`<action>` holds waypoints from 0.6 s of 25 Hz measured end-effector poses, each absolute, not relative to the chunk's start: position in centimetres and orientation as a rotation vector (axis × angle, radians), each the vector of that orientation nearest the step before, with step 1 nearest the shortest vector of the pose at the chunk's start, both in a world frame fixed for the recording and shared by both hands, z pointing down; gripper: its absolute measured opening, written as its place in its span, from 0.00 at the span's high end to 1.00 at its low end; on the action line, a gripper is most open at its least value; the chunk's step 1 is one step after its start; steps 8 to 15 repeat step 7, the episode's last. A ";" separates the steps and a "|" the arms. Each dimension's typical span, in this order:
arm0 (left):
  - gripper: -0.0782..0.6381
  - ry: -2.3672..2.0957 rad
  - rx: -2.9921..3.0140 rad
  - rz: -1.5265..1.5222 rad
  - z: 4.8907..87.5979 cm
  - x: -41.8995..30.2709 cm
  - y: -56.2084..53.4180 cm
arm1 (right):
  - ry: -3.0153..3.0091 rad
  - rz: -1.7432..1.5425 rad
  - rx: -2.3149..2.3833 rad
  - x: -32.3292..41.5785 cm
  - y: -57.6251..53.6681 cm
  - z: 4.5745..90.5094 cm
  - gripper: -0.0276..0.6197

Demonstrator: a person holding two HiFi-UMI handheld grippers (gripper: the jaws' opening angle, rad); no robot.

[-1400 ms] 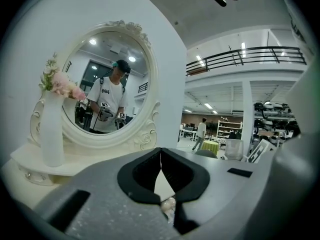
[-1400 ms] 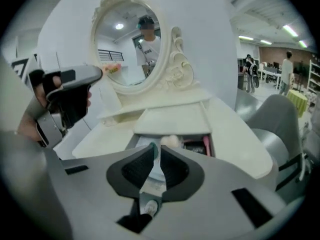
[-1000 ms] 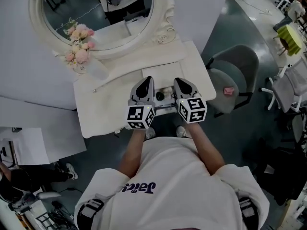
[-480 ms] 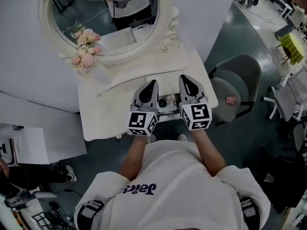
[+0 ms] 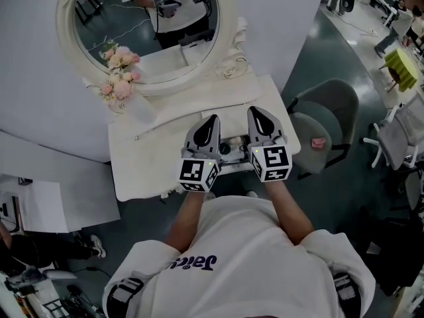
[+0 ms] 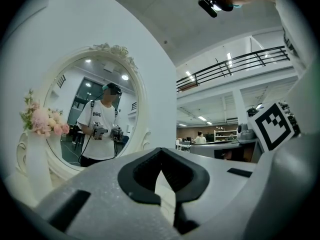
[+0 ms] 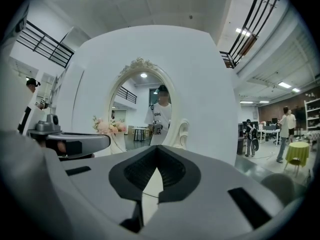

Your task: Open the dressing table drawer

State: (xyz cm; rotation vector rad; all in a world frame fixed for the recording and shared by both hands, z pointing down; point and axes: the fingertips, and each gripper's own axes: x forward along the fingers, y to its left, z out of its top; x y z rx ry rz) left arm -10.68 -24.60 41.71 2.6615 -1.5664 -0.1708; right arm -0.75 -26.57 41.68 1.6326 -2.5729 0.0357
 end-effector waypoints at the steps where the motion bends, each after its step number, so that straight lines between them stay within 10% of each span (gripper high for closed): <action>1: 0.87 -1.561 2.659 -0.169 41.8 -10.7 -24.6 | -2.571 0.040 1.634 -0.7 -26.6 41.8 0.94; 15: 0.87 -1.559 2.629 -0.149 42.9 -10.9 -24.8 | -2.552 0.071 1.635 -0.6 -26.7 42.6 0.94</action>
